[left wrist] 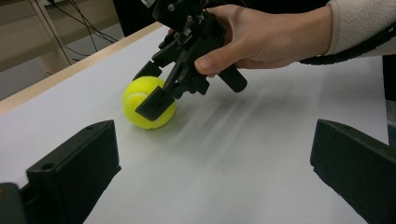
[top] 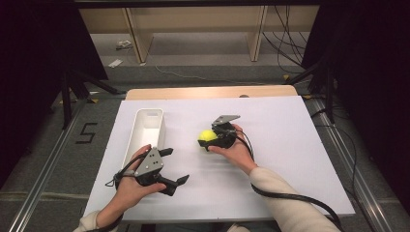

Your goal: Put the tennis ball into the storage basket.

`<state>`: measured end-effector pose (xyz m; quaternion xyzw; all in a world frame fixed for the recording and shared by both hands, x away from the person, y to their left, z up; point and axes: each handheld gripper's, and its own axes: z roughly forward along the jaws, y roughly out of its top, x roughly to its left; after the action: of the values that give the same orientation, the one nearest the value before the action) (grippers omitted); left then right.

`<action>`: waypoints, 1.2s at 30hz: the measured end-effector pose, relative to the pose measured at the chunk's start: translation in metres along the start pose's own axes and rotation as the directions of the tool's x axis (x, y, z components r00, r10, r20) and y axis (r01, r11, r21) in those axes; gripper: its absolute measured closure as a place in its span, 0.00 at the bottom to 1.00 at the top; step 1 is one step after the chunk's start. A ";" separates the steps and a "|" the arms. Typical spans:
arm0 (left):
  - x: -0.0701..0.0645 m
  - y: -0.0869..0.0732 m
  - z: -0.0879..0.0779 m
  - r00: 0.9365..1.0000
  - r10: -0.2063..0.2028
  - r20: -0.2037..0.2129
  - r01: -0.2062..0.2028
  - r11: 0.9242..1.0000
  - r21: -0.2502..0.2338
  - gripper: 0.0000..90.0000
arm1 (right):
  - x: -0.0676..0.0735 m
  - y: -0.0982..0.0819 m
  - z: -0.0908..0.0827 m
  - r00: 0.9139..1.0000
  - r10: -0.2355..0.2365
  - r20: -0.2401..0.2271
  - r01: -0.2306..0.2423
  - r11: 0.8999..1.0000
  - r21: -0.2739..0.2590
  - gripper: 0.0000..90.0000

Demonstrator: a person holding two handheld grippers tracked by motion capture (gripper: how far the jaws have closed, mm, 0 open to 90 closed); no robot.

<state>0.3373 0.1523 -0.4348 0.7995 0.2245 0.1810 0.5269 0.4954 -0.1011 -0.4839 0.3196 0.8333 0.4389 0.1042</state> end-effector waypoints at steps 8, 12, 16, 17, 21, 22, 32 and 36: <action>0.000 0.000 0.000 1.000 0.000 0.001 0.000 1.000 0.000 0.01 | 0.001 -0.002 0.005 1.000 -0.010 -0.006 0.010 1.000 0.024 0.27; 0.000 0.000 0.000 1.000 0.000 0.001 0.000 1.000 0.000 0.01 | 0.001 -0.002 0.005 1.000 -0.004 -0.007 0.004 1.000 0.026 0.28; 0.000 0.000 0.000 1.000 0.001 0.001 -0.001 1.000 0.000 0.01 | 0.000 -0.002 0.004 1.000 0.002 -0.003 -0.002 1.000 0.024 0.29; 0.000 0.000 0.000 1.000 0.001 0.000 -0.001 1.000 0.000 0.01 | 0.000 -0.002 0.003 1.000 0.002 0.000 -0.002 1.000 0.023 0.29; 0.000 0.000 -0.001 1.000 0.001 0.000 -0.001 1.000 -0.001 0.01 | 0.000 0.001 -0.001 1.000 0.002 0.003 -0.002 1.000 0.002 0.29; 0.000 0.000 -0.001 1.000 0.001 0.001 -0.001 1.000 -0.001 0.01 | 0.000 0.002 -0.002 1.000 0.003 0.003 -0.003 1.000 -0.007 0.29; 0.000 0.000 -0.001 1.000 0.001 0.001 -0.001 1.000 0.000 0.01 | 0.004 0.013 -0.014 1.000 -0.004 -0.005 0.004 0.998 -0.055 0.29; 0.000 0.000 -0.001 1.000 0.001 0.003 -0.001 1.000 0.000 0.01 | 0.006 0.017 -0.016 1.000 -0.008 -0.007 0.008 0.998 -0.070 0.29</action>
<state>0.3369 0.1527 -0.4348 0.7999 0.2234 0.1803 0.5271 0.4909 -0.1017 -0.4603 0.3109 0.8191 0.4684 0.1140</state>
